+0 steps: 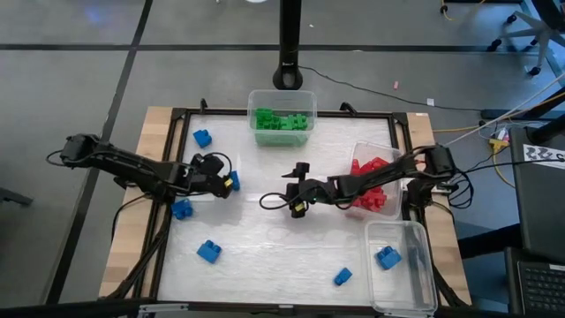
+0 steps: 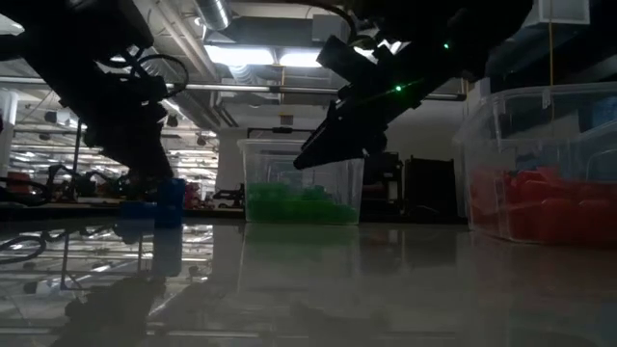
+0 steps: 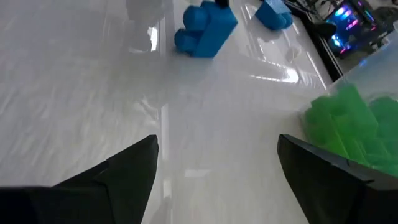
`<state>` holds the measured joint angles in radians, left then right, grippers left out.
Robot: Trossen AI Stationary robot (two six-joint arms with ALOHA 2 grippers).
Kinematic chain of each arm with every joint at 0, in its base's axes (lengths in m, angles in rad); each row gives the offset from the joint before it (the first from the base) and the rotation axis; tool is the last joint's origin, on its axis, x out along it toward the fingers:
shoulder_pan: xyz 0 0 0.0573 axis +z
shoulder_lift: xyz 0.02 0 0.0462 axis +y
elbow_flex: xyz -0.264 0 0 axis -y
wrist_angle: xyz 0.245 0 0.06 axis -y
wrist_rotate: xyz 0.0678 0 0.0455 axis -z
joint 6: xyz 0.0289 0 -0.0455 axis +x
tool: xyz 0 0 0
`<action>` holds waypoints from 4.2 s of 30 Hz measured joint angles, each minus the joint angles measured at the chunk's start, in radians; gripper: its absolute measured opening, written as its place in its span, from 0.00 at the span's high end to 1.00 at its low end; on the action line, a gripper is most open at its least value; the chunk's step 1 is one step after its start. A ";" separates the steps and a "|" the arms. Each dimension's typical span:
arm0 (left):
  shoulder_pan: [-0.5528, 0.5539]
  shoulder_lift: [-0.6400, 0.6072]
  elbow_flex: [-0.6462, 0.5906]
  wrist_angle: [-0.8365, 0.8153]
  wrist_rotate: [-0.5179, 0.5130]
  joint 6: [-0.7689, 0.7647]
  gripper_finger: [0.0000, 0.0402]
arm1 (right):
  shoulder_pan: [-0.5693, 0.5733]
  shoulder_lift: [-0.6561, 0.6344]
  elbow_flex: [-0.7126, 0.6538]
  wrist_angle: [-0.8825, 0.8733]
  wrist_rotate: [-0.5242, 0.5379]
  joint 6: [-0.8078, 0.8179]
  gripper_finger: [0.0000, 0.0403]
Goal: Sort blocks
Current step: Put the blue game piece into the bottom right transparent bin
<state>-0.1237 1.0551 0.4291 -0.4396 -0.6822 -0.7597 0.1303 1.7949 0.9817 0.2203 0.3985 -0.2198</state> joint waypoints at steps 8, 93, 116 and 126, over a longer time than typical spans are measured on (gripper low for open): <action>-0.018 0.086 -0.001 0.241 0.120 0.085 0.39 | 0.000 0.061 0.000 0.197 0.000 -0.056 0.18; -0.145 0.144 0.019 0.377 0.207 0.160 0.39 | -0.035 0.348 0.290 0.277 -0.321 0.019 0.04; -0.145 0.144 0.019 0.373 0.207 0.157 0.39 | -0.045 0.408 0.290 0.285 -0.207 -0.002 0.03; -0.145 0.144 0.019 0.377 0.207 0.157 0.39 | -0.066 0.434 0.290 0.305 -0.287 0.030 0.03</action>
<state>-0.2687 1.1988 0.4480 -0.0624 -0.4755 -0.6025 0.0640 2.2291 1.2718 0.5250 0.1116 -0.1902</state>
